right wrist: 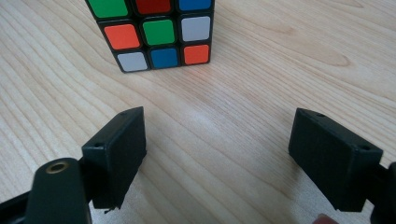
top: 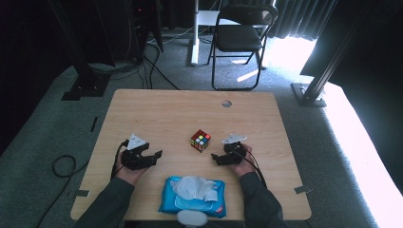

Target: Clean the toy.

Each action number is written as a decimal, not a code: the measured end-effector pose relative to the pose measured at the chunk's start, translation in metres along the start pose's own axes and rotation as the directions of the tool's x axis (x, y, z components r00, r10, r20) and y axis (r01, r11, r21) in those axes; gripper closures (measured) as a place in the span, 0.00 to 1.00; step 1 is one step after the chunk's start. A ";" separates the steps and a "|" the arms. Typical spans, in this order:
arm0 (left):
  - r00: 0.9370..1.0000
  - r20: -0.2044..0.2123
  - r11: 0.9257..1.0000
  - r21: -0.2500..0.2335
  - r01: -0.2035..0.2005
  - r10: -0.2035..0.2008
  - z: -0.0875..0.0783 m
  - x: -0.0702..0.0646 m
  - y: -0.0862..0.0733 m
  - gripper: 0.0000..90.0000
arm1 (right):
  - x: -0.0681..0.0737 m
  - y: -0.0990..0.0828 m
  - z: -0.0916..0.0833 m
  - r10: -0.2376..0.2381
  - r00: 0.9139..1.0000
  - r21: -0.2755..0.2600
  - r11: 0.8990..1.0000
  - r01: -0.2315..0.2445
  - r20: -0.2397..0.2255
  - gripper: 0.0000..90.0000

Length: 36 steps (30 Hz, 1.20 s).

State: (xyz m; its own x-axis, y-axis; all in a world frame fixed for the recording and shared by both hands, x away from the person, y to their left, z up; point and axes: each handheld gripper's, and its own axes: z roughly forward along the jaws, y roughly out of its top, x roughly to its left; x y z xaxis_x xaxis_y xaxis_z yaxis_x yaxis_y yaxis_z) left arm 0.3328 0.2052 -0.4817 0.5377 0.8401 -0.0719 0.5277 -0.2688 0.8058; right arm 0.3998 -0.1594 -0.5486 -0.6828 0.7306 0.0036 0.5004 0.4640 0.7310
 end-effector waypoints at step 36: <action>0.941 0.295 0.986 -0.003 -0.169 0.163 -0.003 -0.083 0.011 0.37 | 0.000 0.000 0.000 0.002 1.000 0.001 1.000 -0.002 0.005 0.21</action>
State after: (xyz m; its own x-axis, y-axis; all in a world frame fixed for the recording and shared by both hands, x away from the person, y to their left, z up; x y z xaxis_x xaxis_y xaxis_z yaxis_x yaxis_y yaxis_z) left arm 0.2920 0.1339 -0.4653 0.7863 0.6080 -0.1102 0.4269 -0.4056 0.8082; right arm 0.3995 -0.1592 -0.5486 -0.6793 0.7339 0.0021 0.5022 0.4627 0.7306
